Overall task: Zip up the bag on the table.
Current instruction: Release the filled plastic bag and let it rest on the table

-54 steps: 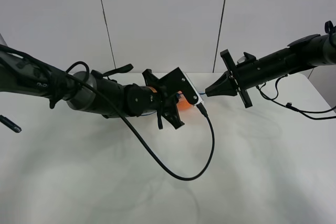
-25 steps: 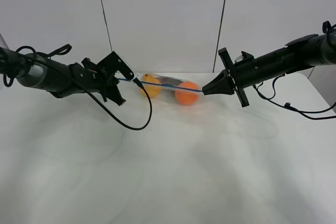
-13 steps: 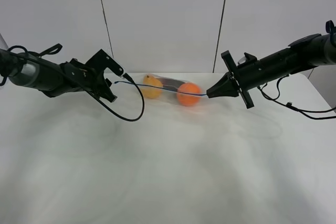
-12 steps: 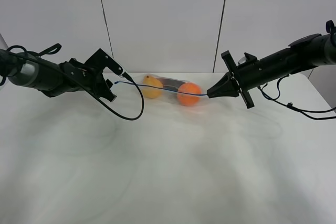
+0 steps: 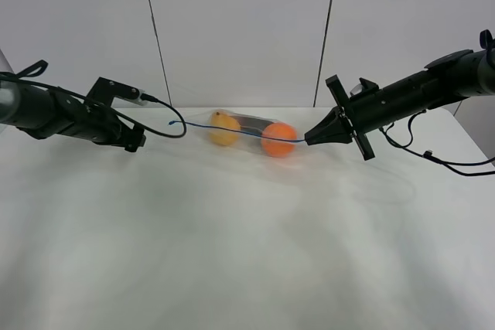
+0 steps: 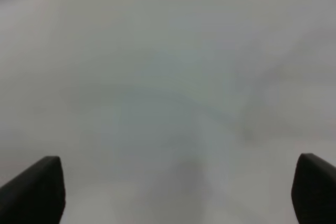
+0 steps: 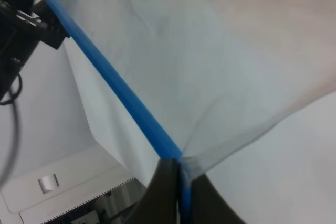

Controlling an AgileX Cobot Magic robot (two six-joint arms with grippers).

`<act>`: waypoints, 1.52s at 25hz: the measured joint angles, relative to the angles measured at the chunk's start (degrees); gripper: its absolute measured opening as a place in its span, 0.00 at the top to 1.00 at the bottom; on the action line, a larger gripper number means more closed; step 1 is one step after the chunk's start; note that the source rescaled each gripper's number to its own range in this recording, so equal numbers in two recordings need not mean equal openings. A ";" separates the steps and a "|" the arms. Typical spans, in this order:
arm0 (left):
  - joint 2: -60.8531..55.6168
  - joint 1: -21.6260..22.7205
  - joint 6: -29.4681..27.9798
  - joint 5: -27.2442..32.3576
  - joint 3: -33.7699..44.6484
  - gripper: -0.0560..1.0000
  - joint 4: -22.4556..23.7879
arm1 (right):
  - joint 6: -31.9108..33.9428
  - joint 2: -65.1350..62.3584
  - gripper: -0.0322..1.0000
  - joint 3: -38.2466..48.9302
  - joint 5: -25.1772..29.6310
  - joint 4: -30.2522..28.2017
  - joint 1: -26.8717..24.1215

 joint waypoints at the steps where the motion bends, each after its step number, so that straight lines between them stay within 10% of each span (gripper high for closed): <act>1: 0.00 1.19 -2.21 3.87 -0.89 0.00 -0.02 | 0.00 0.00 0.97 0.00 0.05 0.00 0.00; 7: 0.00 5.35 -14.75 31.48 -9.69 0.00 1.60 | -0.53 0.00 0.97 0.00 0.17 0.00 0.00; 17: 0.00 3.95 -44.55 65.73 -20.58 0.00 24.56 | -1.32 0.00 0.97 0.00 0.17 -0.18 0.00; 28: -10.95 2.61 -46.15 70.42 -14.77 0.00 28.13 | -1.62 0.00 0.97 0.00 0.17 -0.29 0.00; 38: -44.89 2.61 -45.92 70.90 13.95 0.00 28.19 | -1.69 0.00 0.97 0.00 0.17 -0.34 0.00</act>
